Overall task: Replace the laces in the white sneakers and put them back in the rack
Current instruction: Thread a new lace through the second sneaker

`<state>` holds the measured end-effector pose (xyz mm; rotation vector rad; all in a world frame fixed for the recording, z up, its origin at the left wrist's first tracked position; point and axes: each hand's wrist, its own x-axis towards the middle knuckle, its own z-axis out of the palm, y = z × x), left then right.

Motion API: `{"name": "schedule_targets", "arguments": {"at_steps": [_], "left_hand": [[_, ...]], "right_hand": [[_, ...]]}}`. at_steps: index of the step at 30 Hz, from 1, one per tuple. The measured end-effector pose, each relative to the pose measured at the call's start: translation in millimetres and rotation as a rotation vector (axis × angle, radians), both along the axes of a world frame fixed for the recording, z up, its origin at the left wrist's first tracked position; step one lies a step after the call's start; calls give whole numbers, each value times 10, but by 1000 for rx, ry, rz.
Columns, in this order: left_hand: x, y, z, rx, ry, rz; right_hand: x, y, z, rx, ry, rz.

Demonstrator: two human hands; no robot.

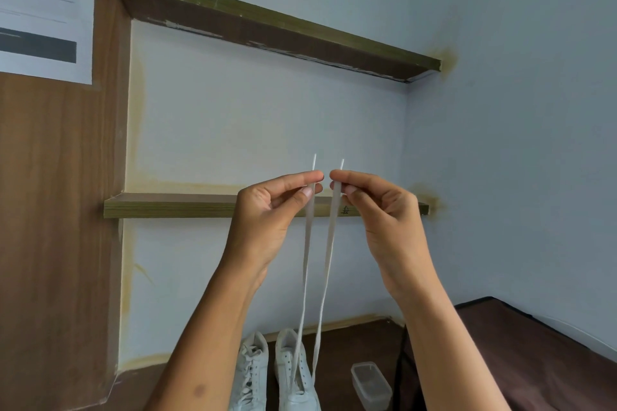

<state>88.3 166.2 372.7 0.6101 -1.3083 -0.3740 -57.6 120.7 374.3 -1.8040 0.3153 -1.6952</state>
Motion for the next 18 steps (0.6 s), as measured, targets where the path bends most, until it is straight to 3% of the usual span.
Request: {"name": "schedule_targets", "arguments": {"at_steps": [8,18], "left_hand": [[178,-393,-620,240,26,96],[444,-1109,-1736,527,96,167]], "right_hand": [[-79,-439,-557,229,106,-179],[-30,-1160,-1595,316,268,-419]]}}
